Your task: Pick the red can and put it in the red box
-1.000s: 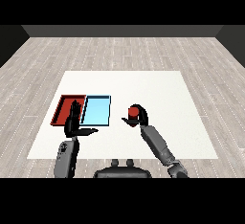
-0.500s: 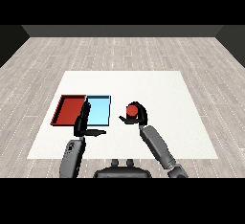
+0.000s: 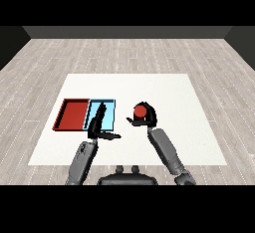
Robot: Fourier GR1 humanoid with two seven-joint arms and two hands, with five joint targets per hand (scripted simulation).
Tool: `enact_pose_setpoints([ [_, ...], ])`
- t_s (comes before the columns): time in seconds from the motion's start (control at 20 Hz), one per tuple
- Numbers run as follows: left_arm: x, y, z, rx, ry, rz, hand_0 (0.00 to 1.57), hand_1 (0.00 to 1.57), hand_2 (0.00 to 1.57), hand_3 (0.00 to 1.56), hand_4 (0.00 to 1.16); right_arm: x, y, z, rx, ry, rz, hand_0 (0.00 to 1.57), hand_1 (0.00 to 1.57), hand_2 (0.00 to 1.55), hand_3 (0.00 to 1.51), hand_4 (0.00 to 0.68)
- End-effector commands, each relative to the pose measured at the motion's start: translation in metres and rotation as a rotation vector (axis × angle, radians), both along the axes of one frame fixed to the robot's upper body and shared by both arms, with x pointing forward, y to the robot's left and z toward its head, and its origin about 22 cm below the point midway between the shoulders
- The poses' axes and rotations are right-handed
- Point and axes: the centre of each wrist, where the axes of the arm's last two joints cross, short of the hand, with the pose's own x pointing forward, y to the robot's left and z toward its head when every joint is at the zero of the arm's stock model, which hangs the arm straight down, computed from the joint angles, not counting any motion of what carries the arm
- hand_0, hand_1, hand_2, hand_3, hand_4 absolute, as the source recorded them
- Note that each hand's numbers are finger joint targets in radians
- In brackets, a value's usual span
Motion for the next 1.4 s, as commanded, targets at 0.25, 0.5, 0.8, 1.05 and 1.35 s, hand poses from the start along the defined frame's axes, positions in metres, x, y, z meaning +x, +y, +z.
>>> enact_pose_setpoints([
  [0.25, -0.002, -0.043, 0.013, -0.02, 0.023, -0.102, 0.0, 0.0, 0.0, 0.0, 0.0, 0.001, -0.011, 0.011, 0.014, -0.06, 0.038, 1.41, 1.41, 1.42, 1.41, 0.64],
  [0.5, 0.006, -0.064, 0.025, 0.003, 0.025, -0.107, 0.0, 0.0, 0.0, 0.0, 0.0, -0.004, 0.011, 0.005, 0.022, -0.086, 0.083, 1.38, 1.38, 1.4, 1.4, 0.626],
  [0.8, 0.012, -0.059, 0.002, 0.011, 0.046, -0.115, 0.0, 0.0, 0.0, 0.0, 0.0, -0.008, 0.04, 0.022, 0.012, -0.097, 0.11, 1.4, 1.4, 1.42, 1.4, 0.618],
  [1.05, 0.021, -0.069, -0.006, 0.049, 0.072, -0.113, 0.0, 0.0, 0.0, 0.0, 0.0, -0.025, 0.048, 0.027, 0.054, -0.093, 0.165, 1.42, 1.42, 1.43, 1.4, 0.629],
  [1.35, 0.025, -0.066, 0.006, 0.052, 0.064, -0.116, 0.0, 0.0, 0.0, 0.0, 0.0, -0.01, 0.061, 0.033, 0.027, -0.139, 0.147, 1.45, 1.45, 1.43, 1.39, 0.615],
])
